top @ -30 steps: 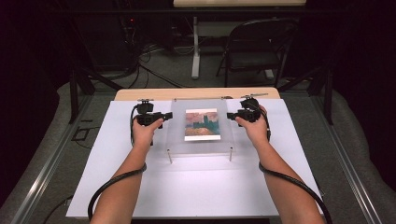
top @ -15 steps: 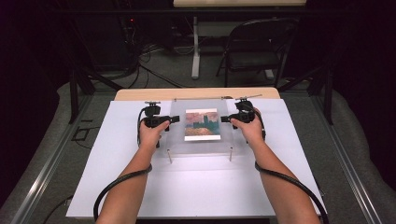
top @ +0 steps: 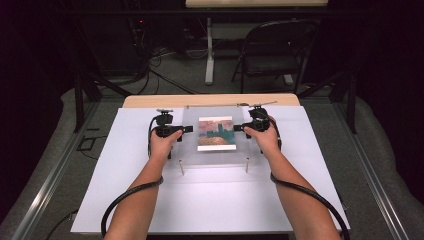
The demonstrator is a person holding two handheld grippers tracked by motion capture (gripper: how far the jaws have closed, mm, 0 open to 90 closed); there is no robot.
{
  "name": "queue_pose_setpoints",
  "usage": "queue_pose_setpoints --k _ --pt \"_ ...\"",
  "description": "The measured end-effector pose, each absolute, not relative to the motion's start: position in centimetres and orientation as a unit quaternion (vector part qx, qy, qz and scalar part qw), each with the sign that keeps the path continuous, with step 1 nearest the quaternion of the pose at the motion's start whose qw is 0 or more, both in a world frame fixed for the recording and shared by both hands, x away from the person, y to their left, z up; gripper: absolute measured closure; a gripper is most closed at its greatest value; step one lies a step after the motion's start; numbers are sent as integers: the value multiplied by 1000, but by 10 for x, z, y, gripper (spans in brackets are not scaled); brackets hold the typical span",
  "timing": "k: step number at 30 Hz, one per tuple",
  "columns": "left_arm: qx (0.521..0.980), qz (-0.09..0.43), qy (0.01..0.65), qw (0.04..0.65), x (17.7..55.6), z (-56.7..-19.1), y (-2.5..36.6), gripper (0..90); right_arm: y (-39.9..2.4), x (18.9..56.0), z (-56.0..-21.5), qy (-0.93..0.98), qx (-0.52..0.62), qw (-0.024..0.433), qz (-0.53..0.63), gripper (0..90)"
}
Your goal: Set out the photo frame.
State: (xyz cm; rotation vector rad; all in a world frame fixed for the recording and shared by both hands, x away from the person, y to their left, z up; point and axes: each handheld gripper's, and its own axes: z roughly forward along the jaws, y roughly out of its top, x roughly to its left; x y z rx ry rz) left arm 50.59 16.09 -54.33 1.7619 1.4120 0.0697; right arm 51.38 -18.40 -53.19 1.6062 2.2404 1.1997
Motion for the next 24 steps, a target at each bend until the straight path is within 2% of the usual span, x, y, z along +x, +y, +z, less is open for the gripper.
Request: queue_pose_setpoints --k 24 --pt "699 -10 571 431 509 -548 159 292 -187 517 -543 715 555 16 424 283"
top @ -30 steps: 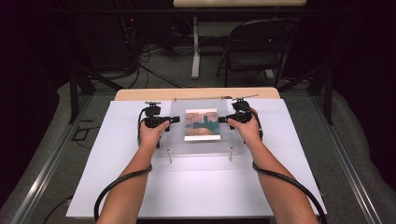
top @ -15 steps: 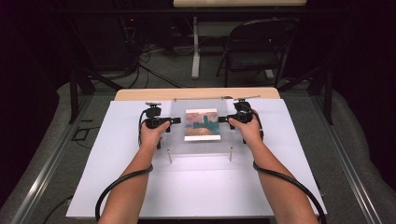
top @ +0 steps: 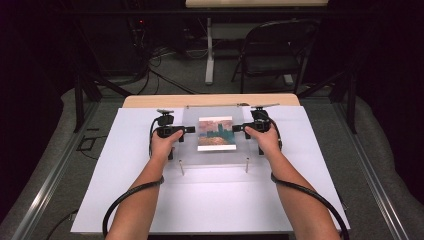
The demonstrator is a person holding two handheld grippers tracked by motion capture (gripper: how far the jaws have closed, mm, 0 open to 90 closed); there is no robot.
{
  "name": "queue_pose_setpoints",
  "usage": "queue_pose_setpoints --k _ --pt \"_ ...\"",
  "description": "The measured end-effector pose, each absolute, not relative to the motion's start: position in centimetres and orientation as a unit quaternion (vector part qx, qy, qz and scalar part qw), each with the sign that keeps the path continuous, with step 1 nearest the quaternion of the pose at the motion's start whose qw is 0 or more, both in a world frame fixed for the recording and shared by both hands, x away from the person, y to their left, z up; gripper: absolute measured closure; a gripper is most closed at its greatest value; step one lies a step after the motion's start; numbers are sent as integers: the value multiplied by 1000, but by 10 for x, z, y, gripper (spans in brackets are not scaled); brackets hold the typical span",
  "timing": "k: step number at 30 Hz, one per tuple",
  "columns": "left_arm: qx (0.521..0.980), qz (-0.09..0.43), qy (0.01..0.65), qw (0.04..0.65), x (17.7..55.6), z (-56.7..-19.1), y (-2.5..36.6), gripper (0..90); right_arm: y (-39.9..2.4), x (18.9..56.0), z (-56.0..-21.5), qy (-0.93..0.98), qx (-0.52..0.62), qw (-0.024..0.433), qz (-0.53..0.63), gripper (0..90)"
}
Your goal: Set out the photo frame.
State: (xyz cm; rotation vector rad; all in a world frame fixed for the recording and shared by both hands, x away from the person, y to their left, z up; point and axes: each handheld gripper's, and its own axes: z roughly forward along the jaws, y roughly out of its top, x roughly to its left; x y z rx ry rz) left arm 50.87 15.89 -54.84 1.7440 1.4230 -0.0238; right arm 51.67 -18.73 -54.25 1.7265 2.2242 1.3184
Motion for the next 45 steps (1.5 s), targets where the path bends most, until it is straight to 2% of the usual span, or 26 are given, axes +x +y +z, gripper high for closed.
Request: queue_pose_setpoints --k 14,34,45 --pt "695 -14 574 433 509 -549 158 291 -185 517 -544 710 562 8 425 273" --pt "689 -28 585 427 512 -547 160 334 -183 517 -541 713 564 14 417 274" --pt "685 -28 583 435 511 -543 164 369 -185 516 -539 712 559 16 425 303"
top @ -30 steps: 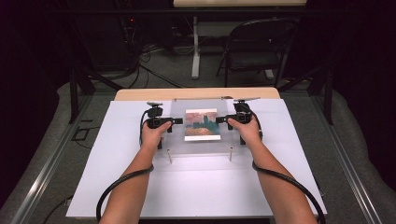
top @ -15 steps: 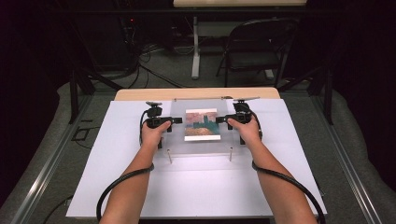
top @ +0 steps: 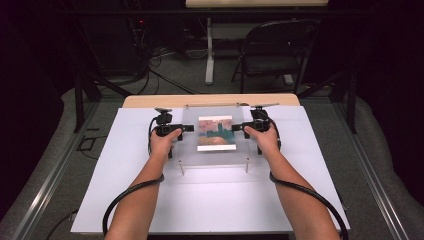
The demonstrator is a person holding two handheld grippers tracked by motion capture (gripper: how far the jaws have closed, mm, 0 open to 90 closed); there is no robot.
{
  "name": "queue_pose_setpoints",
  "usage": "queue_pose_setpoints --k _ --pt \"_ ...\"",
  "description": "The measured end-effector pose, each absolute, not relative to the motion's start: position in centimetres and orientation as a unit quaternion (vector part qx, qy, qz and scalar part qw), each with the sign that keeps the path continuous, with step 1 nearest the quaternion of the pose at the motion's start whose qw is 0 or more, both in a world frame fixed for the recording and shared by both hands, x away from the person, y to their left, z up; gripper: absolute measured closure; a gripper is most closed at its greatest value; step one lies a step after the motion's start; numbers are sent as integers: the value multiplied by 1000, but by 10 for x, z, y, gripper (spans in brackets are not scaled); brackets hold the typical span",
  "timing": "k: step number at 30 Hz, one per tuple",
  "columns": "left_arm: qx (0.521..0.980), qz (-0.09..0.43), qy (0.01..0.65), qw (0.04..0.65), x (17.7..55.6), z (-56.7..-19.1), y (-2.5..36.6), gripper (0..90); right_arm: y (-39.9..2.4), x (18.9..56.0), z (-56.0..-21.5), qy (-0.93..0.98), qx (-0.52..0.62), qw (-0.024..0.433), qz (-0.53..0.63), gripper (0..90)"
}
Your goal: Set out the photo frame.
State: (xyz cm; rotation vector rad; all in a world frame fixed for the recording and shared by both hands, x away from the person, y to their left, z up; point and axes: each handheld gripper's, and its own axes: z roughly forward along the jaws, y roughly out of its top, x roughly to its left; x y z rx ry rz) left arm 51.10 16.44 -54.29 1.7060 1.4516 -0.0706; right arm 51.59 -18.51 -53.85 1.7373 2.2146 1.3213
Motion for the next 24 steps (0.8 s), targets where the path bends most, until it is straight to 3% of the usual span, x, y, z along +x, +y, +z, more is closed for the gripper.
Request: queue_pose_setpoints --k 24 --pt "689 -12 558 463 500 -520 170 456 -193 502 -511 735 519 35 435 366"
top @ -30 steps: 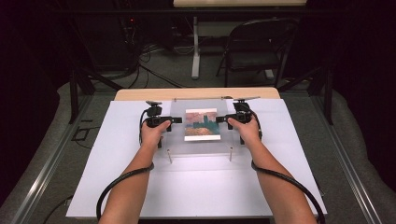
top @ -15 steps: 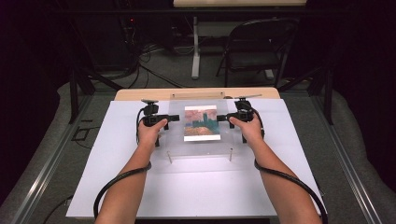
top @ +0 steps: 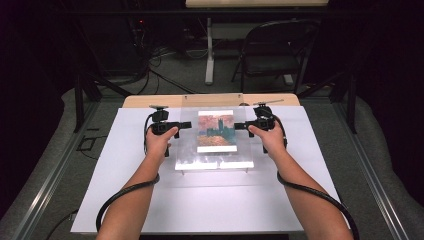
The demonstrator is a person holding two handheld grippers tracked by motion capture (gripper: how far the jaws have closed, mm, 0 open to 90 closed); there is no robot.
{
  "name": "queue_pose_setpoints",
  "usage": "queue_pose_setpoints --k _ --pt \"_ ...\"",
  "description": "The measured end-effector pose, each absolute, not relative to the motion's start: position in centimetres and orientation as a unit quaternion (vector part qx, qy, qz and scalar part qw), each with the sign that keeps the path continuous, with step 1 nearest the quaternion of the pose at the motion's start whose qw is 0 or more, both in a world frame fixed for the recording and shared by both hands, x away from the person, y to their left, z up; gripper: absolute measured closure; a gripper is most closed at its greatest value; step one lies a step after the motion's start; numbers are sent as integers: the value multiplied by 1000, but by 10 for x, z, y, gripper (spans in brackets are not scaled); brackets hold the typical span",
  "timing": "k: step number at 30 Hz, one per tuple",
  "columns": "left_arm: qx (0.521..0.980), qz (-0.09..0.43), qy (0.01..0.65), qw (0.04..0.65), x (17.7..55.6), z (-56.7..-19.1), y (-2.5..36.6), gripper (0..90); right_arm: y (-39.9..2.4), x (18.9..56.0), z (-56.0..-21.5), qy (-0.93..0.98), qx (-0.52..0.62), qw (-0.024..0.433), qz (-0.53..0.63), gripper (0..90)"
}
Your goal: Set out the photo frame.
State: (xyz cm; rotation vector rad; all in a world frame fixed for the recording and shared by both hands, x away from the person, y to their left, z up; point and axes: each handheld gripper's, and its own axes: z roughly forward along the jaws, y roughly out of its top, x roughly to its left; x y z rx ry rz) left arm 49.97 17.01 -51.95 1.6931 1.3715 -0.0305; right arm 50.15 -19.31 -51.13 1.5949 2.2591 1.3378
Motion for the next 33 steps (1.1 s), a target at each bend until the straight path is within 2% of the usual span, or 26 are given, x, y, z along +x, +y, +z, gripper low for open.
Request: queue_pose_setpoints --k 33 --pt "712 5 526 464 477 -484 175 524 -193 476 -477 775 462 83 422 400"
